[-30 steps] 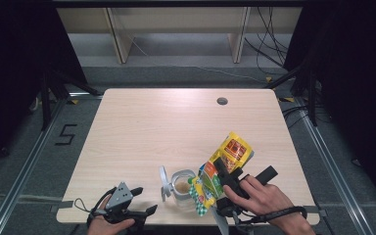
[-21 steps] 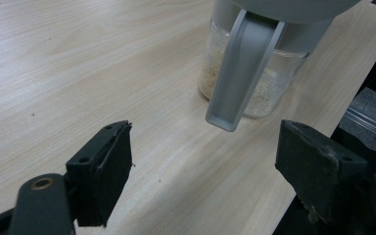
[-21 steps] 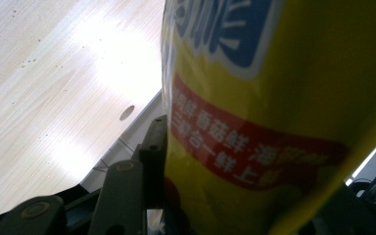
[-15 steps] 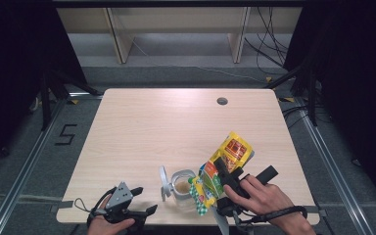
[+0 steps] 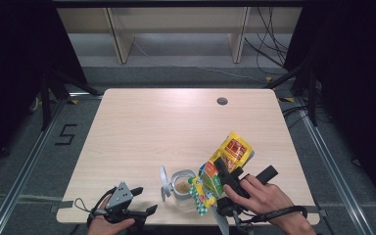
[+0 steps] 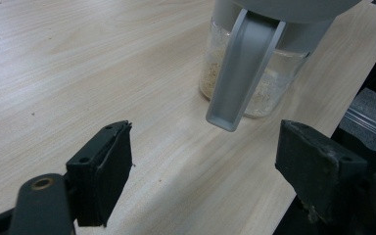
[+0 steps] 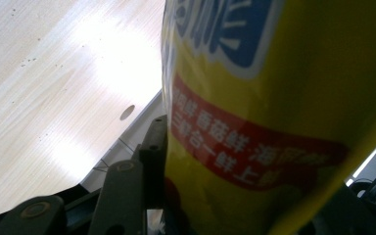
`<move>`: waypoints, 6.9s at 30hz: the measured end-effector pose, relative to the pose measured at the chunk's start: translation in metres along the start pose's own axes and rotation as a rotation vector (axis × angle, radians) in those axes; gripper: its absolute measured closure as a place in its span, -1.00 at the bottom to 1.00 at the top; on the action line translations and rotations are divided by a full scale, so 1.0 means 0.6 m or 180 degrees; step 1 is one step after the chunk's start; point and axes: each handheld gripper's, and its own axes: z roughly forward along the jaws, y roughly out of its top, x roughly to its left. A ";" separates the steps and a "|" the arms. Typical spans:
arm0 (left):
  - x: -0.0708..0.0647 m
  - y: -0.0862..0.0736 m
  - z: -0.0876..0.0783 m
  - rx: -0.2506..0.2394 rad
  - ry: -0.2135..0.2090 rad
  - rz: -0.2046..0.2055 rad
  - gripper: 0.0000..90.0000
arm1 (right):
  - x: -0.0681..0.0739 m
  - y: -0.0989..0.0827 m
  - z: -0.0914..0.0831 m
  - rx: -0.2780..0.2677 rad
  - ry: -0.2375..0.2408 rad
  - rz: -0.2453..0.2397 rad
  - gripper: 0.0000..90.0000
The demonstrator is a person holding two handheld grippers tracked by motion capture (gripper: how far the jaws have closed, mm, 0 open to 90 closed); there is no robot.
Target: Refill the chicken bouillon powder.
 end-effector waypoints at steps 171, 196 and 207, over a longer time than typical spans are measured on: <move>-0.001 -0.002 0.001 -0.0082 -0.0029 -0.0065 -0.54 | 0.006 -0.006 -0.003 0.0030 0.0037 0.0258 0.29; -0.001 -0.002 0.000 -0.0077 -0.0022 -0.0058 -0.54 | 0.008 -0.010 -0.005 0.0041 0.0063 0.0292 0.29; 0.000 -0.001 0.000 -0.0080 -0.0022 -0.0054 -0.54 | 0.008 -0.010 -0.005 0.0037 0.0057 0.0306 0.29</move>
